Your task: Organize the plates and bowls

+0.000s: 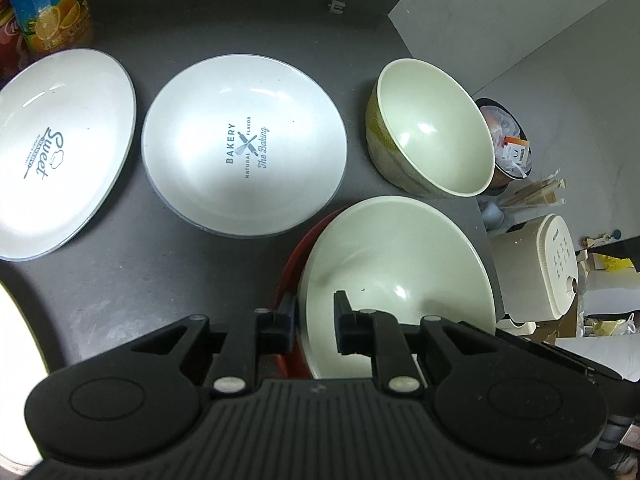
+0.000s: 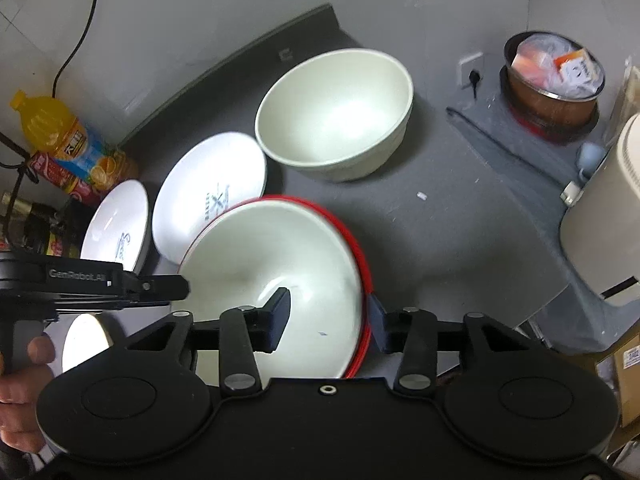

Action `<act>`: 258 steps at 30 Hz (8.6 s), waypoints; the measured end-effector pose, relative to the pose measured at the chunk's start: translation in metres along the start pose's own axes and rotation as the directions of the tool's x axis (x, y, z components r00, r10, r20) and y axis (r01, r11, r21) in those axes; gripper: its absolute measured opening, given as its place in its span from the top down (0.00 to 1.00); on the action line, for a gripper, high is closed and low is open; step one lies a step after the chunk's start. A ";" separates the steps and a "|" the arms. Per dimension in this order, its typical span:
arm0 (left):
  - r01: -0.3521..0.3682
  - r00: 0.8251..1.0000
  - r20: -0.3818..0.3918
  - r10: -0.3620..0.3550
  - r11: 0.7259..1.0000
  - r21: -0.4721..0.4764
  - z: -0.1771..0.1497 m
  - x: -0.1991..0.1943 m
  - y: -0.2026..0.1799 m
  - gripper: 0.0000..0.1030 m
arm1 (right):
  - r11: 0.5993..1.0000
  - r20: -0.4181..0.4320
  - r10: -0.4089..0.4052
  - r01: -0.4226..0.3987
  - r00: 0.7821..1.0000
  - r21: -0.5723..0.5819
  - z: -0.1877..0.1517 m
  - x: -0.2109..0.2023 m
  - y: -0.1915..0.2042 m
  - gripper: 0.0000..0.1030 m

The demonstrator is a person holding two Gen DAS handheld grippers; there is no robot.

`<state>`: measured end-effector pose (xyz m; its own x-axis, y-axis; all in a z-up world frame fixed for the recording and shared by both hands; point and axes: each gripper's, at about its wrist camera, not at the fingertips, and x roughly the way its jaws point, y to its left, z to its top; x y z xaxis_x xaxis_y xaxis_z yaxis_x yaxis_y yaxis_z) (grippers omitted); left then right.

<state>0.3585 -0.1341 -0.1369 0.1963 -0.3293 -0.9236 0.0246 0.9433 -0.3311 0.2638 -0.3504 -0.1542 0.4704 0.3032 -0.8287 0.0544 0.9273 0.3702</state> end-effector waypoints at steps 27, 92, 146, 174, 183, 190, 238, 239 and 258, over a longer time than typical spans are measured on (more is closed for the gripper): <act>-0.036 0.988 0.148 0.033 0.999 0.018 0.042 -0.022 -0.030 0.31 | 1.000 0.143 -0.026 0.025 0.989 0.012 0.050 -0.008 -0.024 0.22; 0.071 0.967 0.248 -0.058 0.996 -0.045 0.054 -0.009 -0.060 0.87 | 0.997 0.261 0.020 -0.040 0.965 0.072 0.056 -0.021 -0.006 0.78; 0.059 0.964 0.260 -0.053 0.998 -0.014 -0.073 -0.019 -0.009 0.86 | 0.992 0.151 0.126 -0.122 0.980 -0.038 -0.059 -0.015 -0.014 0.71; -0.076 0.964 0.239 0.112 0.985 -0.157 -0.034 -0.064 0.000 0.42 | 0.980 0.108 0.154 -0.138 0.982 -0.146 0.009 -0.043 0.021 0.22; -0.132 0.954 0.224 0.198 0.951 -0.278 -0.038 -0.076 0.032 0.35 | 0.942 0.025 0.207 -0.192 0.978 -0.275 0.027 -0.023 0.062 0.14; -0.150 0.954 0.193 0.230 0.921 -0.359 -0.049 -0.076 0.054 0.34 | 0.891 -0.046 0.216 -0.216 0.975 -0.399 0.028 -0.006 0.093 0.13; -0.116 0.887 0.251 0.387 0.714 -0.691 -0.087 -0.103 0.164 0.34 | 0.718 -0.239 0.130 -0.258 0.962 -0.646 0.026 0.099 0.204 0.16; -0.119 0.889 0.250 0.383 0.722 -0.681 -0.083 -0.103 0.169 0.34 | 0.723 -0.238 0.131 -0.257 0.962 -0.641 0.027 0.101 0.207 0.17; -0.060 0.920 0.278 0.276 0.800 -0.597 -0.038 -0.074 0.251 0.44 | 0.907 -0.337 0.091 -0.218 0.937 -0.360 0.017 0.176 0.214 0.43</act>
<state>0.3127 0.1254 -0.1587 0.4595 -0.0308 -0.8877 -0.5777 0.7488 -0.3250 0.3736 -0.1018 -0.2138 0.1493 0.4425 -0.8842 -0.3704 0.8542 0.3649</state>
